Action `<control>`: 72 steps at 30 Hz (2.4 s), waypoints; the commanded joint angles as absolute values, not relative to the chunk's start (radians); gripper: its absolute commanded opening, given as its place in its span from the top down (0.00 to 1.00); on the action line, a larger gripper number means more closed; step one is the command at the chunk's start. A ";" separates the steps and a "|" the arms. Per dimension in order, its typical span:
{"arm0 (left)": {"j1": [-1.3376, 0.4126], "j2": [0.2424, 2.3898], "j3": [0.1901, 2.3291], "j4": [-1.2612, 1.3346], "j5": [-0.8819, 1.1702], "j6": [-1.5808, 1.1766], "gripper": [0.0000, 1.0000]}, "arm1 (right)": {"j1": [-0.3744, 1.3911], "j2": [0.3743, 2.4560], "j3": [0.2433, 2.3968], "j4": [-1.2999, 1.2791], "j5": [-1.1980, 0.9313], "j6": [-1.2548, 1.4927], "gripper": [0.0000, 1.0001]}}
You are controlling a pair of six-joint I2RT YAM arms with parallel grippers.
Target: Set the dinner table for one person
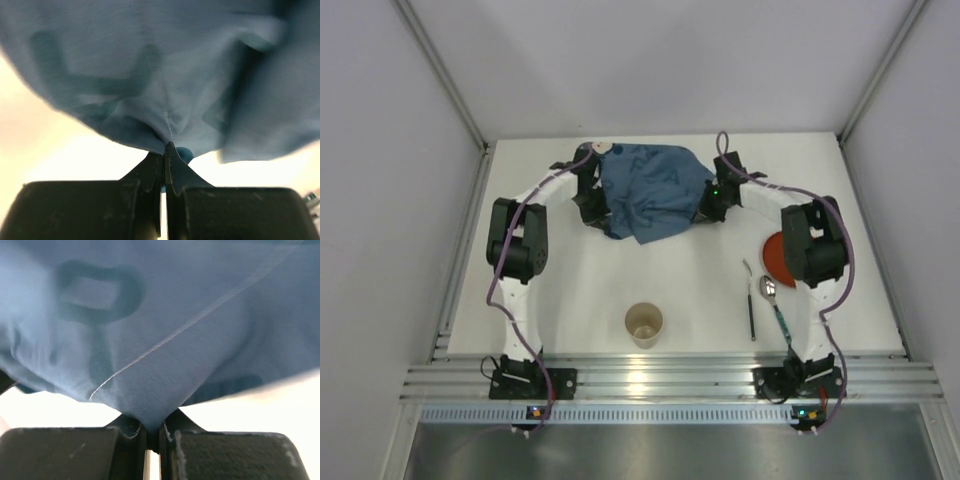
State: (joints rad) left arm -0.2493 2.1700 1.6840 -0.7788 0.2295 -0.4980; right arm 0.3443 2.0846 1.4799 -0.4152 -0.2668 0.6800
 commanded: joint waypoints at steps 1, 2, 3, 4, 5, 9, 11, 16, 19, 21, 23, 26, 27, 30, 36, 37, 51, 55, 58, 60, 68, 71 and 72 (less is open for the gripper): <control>-0.170 2.070 1.638 -0.827 0.118 -0.480 1.00 | 0.186 1.959 1.525 -0.581 -0.147 0.627 1.00; -0.143 2.056 1.623 -0.825 0.106 -0.482 1.00 | 0.154 1.925 1.517 -0.601 -0.132 0.626 1.00; -0.129 2.043 1.594 -0.824 0.098 -0.482 1.00 | 0.123 1.908 1.513 -0.623 -0.117 0.623 1.00; -0.118 2.017 1.580 -0.825 0.080 -0.482 1.00 | 0.067 1.895 1.505 -0.655 -0.086 0.609 1.00; -0.100 2.004 1.566 -0.827 0.069 -0.482 1.00 | 0.043 1.869 1.490 -0.664 -0.074 0.600 1.00; -0.090 1.942 1.502 -0.844 0.046 -0.488 1.00 | -0.040 1.841 1.454 -0.713 -0.049 0.535 1.00; -0.091 1.899 1.456 -0.847 0.055 -0.503 1.00 | -0.041 1.833 1.425 -0.736 -0.070 0.515 1.00; -0.100 1.810 1.398 -0.900 0.043 -0.564 1.00 | -0.023 1.839 1.353 -0.839 -0.181 0.508 1.00; -0.121 1.789 1.387 -0.939 0.026 -0.589 1.00 | -0.008 1.865 1.339 -0.908 -0.259 0.453 1.00; -0.141 1.787 1.385 -0.963 0.017 -0.597 1.00 | -0.008 1.842 1.330 -0.931 -0.278 0.425 0.99; -0.161 1.786 1.388 -0.965 0.009 -0.597 1.00 | -0.008 1.786 1.335 -0.957 -0.279 0.394 0.98; -0.172 1.781 1.428 -0.968 0.009 -0.609 1.00 | -0.008 1.711 1.399 -1.049 -0.267 0.399 1.00; -0.173 1.781 1.446 -0.980 0.012 -0.618 1.00 | -0.008 1.686 1.408 -1.069 -0.278 0.413 1.00; -0.179 1.793 1.529 -1.002 0.032 -0.629 1.00 | 0.043 1.597 1.439 -1.117 -0.399 0.491 1.00; -0.181 1.838 1.635 -0.979 0.063 -0.630 1.00 | 0.043 1.540 1.491 -0.985 -0.391 0.574 1.00; -0.181 1.862 1.656 -0.973 0.066 -0.632 1.00 | 0.029 1.583 1.520 -1.008 -0.402 0.578 1.00; -0.167 2.100 2.269 -0.783 0.215 -0.719 1.00 | -0.090 2.217 2.312 -0.258 -0.946 1.342 0.99; -0.167 2.020 2.205 -0.686 0.227 -0.674 1.00 | -0.100 2.139 2.342 0.109 -0.985 1.462 0.99; -0.169 1.933 2.114 -0.655 0.178 -0.637 1.00 | -0.121 2.036 2.153 -0.190 -0.982 1.216 0.89; -0.169 1.886 2.014 -0.686 0.122 -0.617 1.00 | -0.139 1.915 1.997 -0.640 -0.837 0.930 0.85; -0.175 1.951 1.689 -0.969 -0.074 -0.584 1.00 | -0.144 1.815 1.228 -0.968 -0.620 0.535 0.77; -0.176 1.962 1.586 -0.970 -0.051 -0.601 1.00 | -0.146 1.827 1.141 -0.934 -0.600 0.515 0.62; -0.176 1.941 1.565 -0.948 -0.040 -0.604 1.00 | -0.146 1.833 1.135 -0.942 -0.597 0.502 0.62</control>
State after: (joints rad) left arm -0.1730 1.9583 1.6245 -0.8761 -0.0204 -0.6029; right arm -0.1390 1.8729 1.1378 -0.8600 -0.6357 0.6128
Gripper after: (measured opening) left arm 0.023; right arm 0.376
